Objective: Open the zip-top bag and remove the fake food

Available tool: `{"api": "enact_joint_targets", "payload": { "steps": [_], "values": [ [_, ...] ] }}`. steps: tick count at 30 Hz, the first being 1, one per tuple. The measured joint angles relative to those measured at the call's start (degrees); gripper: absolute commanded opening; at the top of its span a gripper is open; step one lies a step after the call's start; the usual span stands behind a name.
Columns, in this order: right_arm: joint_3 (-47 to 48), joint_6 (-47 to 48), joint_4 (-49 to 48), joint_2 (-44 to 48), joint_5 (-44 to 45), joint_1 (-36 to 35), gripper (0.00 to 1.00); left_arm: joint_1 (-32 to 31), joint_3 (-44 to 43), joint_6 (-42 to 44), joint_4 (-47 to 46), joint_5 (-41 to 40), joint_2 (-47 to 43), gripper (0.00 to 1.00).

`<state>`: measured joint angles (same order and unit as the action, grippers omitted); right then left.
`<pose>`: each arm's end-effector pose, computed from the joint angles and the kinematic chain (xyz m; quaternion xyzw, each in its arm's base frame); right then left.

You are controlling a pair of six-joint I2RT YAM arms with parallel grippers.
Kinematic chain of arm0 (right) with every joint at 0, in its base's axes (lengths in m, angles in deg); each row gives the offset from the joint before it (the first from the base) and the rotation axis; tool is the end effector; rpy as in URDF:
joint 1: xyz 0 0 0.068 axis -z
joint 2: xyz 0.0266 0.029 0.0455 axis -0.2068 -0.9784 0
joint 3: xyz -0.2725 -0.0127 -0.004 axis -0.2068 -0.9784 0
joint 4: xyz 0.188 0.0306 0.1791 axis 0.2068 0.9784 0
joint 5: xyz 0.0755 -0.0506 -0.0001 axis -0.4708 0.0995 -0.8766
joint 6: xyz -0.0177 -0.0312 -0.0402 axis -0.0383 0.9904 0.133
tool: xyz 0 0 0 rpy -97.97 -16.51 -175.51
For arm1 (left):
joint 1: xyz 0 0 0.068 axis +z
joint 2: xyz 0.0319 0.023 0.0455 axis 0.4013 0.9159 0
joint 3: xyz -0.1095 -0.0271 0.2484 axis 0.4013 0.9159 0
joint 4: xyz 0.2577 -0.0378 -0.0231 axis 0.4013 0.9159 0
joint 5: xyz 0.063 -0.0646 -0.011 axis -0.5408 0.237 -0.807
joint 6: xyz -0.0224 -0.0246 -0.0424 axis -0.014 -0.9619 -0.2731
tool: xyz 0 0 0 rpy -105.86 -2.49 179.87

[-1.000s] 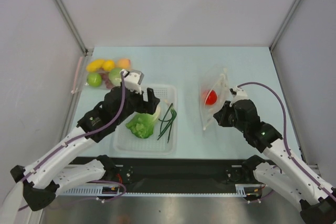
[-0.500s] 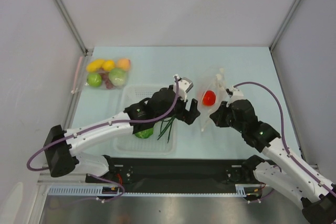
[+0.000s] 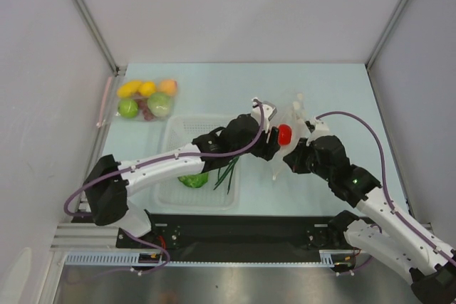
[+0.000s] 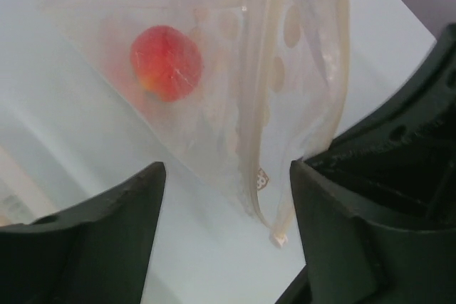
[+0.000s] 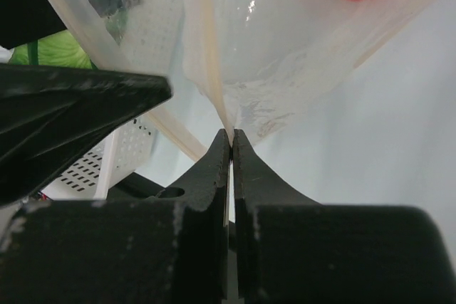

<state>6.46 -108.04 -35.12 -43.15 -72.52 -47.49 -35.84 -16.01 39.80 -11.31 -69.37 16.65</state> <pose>0.1377 0.0974 0.2733 -0.0419 0.8664 0.2571 0.4259 0.1839 -0.3037 0.3041 0.2564 0.8051 -0.3006 0.4425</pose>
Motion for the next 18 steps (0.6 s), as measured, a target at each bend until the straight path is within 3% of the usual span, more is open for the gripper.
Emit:
{"api": "enact_joint_targets", "payload": {
  "steps": [1,3,4,5,7,10,13,18],
  "values": [
    [0.15,0.02,0.22,0.11,-0.02,-0.02,0.0,0.02,-0.44,-0.17,0.22,-0.44,0.85,0.45],
    [0.68,0.02,0.9,0.61,-0.22,-0.02,0.0,0.07,-1.11,-0.55,1.01,-1.16,2.51,0.24],
    [1.05,0.04,1.29,0.9,-0.28,-0.02,0.04,0.15,-1.18,-0.59,1.2,-1.55,3.08,0.05],
    [1.51,0.04,1.7,1.2,-0.39,-0.02,0.07,0.31,-1.18,-0.9,1.55,-1.95,3.54,0.0],
    [2.73,0.11,3.04,1.77,-0.42,-0.02,0.19,0.46,-1.18,-0.5,2.43,-2.43,4.09,0.0],
    [5.99,0.72,5.84,2.89,0.0,-0.02,0.52,1.2,-1.14,-0.66,3.54,-2.84,4.28,0.0],
    [10.78,2.69,8.28,3.54,1.86,0.0,0.65,2.75,-0.33,-0.66,3.37,-2.62,4.24,0.0],
    [17.25,7.28,8.39,1.77,3.69,3.43,0.72,4.55,2.99,-0.42,3.17,-0.9,3.98,0.0]
  ]
}}
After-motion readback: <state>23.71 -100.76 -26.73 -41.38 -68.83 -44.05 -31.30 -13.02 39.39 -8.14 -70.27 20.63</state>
